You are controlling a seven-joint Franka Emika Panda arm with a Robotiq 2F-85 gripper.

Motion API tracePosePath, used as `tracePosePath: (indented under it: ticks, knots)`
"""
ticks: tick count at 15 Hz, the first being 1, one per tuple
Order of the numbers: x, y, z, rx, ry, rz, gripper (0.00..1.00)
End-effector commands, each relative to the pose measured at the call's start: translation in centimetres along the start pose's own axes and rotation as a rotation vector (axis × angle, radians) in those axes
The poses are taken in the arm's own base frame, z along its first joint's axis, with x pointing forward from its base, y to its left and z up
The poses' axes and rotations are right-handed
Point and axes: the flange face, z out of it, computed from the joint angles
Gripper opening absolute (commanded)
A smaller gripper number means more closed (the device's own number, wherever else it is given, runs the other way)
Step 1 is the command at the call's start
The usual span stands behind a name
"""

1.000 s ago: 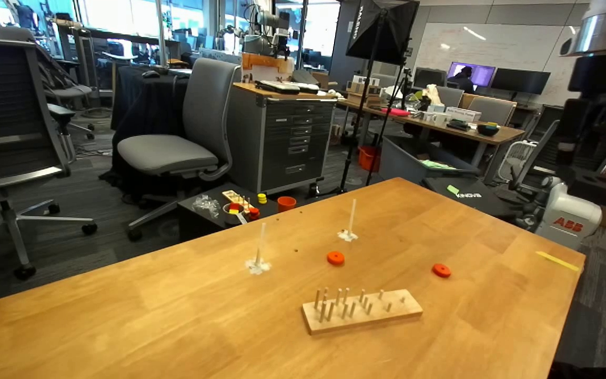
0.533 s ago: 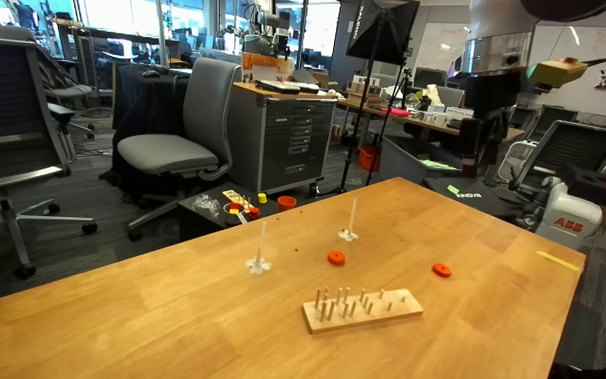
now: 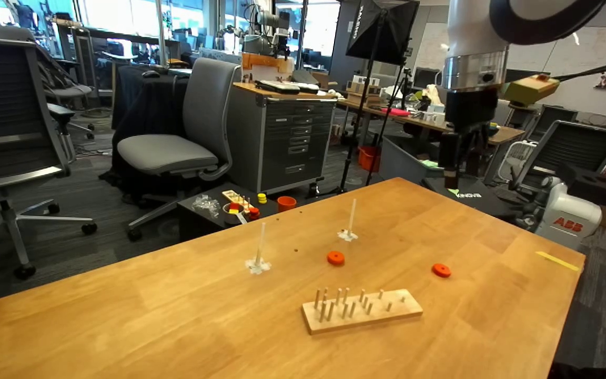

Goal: Get one of the orange objects on the table and place it on the wooden object

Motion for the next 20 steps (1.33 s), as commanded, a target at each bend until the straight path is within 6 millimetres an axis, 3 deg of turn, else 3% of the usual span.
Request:
tracePosePath:
  ticks: [1, 5, 8, 14, 20]
  knots:
    - [5.5, -5.8, 1.3, -0.042, 0.047, -0.063, 1.0]
    - [10.2, -12.0, 2.2, -0.082, 0.094, -0.137, 1.0]
    - [13.0, -15.1, 3.2, -0.086, 0.122, -0.153, 1.0]
    - [16.8, -16.9, 5.9, -0.028, 0.148, -0.108, 1.0]
    - [18.0, -17.9, 9.3, 0.008, 0.11, -0.081, 1.0]
